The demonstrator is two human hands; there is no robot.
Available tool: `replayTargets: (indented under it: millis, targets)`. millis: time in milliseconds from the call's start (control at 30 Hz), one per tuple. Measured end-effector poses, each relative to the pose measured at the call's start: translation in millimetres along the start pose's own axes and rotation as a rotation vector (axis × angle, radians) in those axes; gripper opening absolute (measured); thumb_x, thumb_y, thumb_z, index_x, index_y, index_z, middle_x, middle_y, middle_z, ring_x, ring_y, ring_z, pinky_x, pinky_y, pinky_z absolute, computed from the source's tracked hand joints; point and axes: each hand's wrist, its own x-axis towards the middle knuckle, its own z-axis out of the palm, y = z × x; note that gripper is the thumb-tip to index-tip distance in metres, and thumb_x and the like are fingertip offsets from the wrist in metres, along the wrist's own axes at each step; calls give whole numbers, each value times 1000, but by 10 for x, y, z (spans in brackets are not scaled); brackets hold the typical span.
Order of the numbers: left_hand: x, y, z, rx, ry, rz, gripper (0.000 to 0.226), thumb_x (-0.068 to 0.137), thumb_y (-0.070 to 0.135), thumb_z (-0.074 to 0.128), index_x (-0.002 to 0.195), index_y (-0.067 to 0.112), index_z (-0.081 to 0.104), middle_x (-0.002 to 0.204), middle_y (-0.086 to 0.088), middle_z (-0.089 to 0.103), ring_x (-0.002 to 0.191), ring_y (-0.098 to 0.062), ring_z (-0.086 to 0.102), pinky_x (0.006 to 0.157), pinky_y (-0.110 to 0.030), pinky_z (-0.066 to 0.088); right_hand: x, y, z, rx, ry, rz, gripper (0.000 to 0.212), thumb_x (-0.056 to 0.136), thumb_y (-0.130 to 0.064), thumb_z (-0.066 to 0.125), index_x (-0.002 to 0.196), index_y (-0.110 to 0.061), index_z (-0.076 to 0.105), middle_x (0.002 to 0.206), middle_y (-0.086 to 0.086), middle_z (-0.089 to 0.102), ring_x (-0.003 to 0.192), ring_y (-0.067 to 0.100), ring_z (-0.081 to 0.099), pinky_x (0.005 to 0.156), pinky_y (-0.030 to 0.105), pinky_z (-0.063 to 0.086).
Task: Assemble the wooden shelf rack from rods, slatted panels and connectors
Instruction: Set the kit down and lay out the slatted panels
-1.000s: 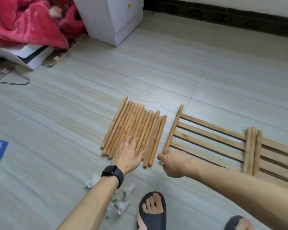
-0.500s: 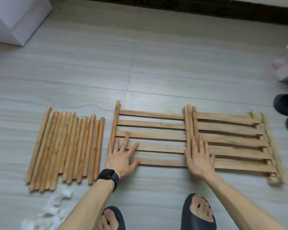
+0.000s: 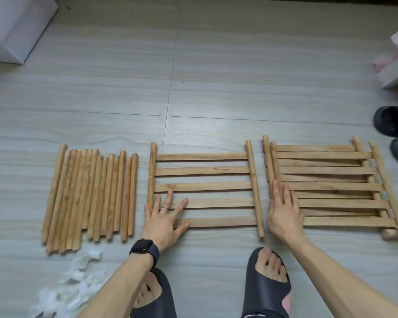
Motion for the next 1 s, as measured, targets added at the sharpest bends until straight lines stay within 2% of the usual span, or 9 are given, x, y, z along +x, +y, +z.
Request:
replayTargets:
  millis: [133,233,367,500,667,767,833,933,1000]
  targets:
    - [13,57,4,-4,10,-8,71,96,71,34,153,57,-7,165,4,-25,153,-33,-17,121,-57,-12,-5,-76,-26,-10,112,-26,58,108,-37,29,163,-27,16,171,9,14,155,35,11,123,57,15]
    - [4,77,56,-26,41,-18,71,95,71,37,153,58,-2,166,5,-21,154,-33,-14,121,-56,-11,-11,-278,-51,-51,196,-178,61,104,-41,40,159,-17,30,168,13,23,154,35,13,124,56,17]
    - [-26,80,98,-46,62,-24,72,95,70,40,154,58,1,167,6,-19,154,-32,-13,120,-55,-12,28,-565,30,-213,41,-402,67,105,-52,34,163,-29,11,172,7,-1,158,27,-8,127,48,1]
    - [-38,105,69,-49,47,-29,72,95,69,40,154,57,1,167,6,-20,154,-32,-15,121,-55,-12,31,-653,220,-422,-132,-497,73,103,-63,21,159,-38,-18,167,2,-25,154,28,-23,124,56,-9]
    - [-64,76,28,-45,40,-10,71,97,65,43,155,55,3,167,6,-18,155,-31,-10,121,-53,-10,66,-627,249,-465,-153,-490,76,102,-65,21,155,-40,-27,166,1,-30,152,28,-28,124,59,-7]
    - [-65,5,-37,-65,43,15,67,99,56,47,156,50,14,169,7,-9,156,-27,0,125,-50,-1,37,-707,219,-509,-177,-468,77,103,-61,23,158,-35,-22,166,5,-28,153,32,-24,124,62,-3]
    - [-102,-79,-102,-132,92,27,60,100,48,49,154,45,25,169,5,5,154,-23,12,126,-44,10,-17,-832,193,-551,-193,-429,78,102,-56,28,161,-29,-15,168,11,-23,155,38,-18,123,65,-1]
    - [-250,-248,-198,-252,291,-31,49,100,37,51,148,37,40,157,2,35,142,-20,36,115,-37,35,-124,-1114,175,-571,-195,-387,79,100,-48,36,161,-16,-2,169,18,-16,155,45,-10,123,64,3]
    - [-403,-408,-244,-304,440,-168,45,97,33,54,142,31,48,146,1,47,130,-21,47,105,-36,44,-205,-1312,211,-533,-158,-453,75,99,-46,39,160,-12,10,169,19,-10,156,42,-7,125,59,8]
